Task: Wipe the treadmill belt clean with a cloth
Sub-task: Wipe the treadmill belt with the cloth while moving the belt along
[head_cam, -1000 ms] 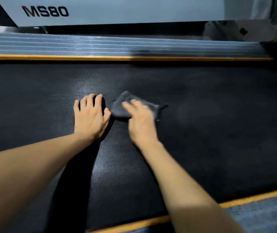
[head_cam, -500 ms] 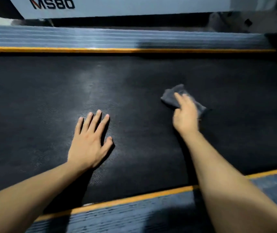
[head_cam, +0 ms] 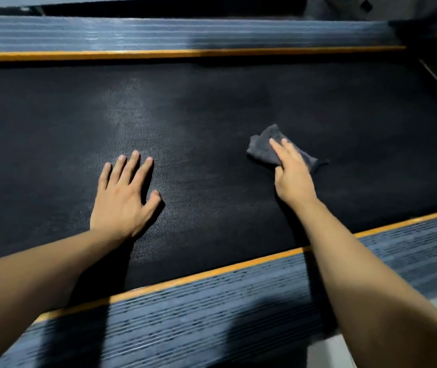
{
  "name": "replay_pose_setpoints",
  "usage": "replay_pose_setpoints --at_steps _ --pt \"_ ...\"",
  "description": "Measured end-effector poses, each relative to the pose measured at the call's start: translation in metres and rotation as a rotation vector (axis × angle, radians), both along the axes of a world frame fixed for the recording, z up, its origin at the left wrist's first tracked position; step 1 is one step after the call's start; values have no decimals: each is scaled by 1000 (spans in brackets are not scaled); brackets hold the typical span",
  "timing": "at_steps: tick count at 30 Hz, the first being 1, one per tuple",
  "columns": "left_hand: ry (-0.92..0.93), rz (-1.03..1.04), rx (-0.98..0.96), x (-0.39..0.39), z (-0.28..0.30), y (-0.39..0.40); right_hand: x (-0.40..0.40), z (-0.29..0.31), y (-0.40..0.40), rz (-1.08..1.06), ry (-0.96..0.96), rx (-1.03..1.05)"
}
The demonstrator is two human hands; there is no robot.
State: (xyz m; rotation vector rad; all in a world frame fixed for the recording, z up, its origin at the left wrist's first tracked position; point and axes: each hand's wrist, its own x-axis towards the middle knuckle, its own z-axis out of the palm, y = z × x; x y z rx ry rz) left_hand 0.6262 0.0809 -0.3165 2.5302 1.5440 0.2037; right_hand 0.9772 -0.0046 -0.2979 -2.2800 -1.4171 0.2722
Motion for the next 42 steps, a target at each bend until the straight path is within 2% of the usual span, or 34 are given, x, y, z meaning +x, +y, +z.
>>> replay_pose_setpoints --at_steps 4,9,11,14,17,20,22,25,29,31,34,37,39,40,42 --pt "7 19 -6 2 2 -3 -32 -8 8 -74 -11 55" --pt "9 0 -17 3 1 0 -158 -11 13 201 6 93" --pt "-10 5 19 0 0 0 -176 -12 12 246 21 90" --pt "-25 -13 50 1 -2 0 -142 -9 -1 294 -68 100" --pt "7 -38 9 -4 -3 1 -95 -9 -28 138 -88 12" --pt "1 -26 14 -3 -2 2 -40 2 -43 -72 -5 -90" --pt "-1 -27 3 -2 -2 2 -38 6 -45 -170 25 -130" --pt "5 -2 1 1 -4 1 -94 9 -41 -65 -58 -66" --pt "-10 7 10 -1 -4 0 -177 11 -47 256 32 -94" --pt "-13 4 18 -1 -5 1 -173 10 -48 337 52 -132" --pt "-15 -1 5 0 -4 1 -123 8 -57 266 106 -138" --pt "-13 5 15 -1 -3 1 -64 11 -69 85 74 -188" --pt "-3 5 17 -1 -4 1 -43 17 -72 40 54 -261" --pt "-2 7 15 0 -4 2 -41 17 -70 33 15 -280" --pt "-8 12 9 0 -4 2 -46 20 -69 17 -220 -253"
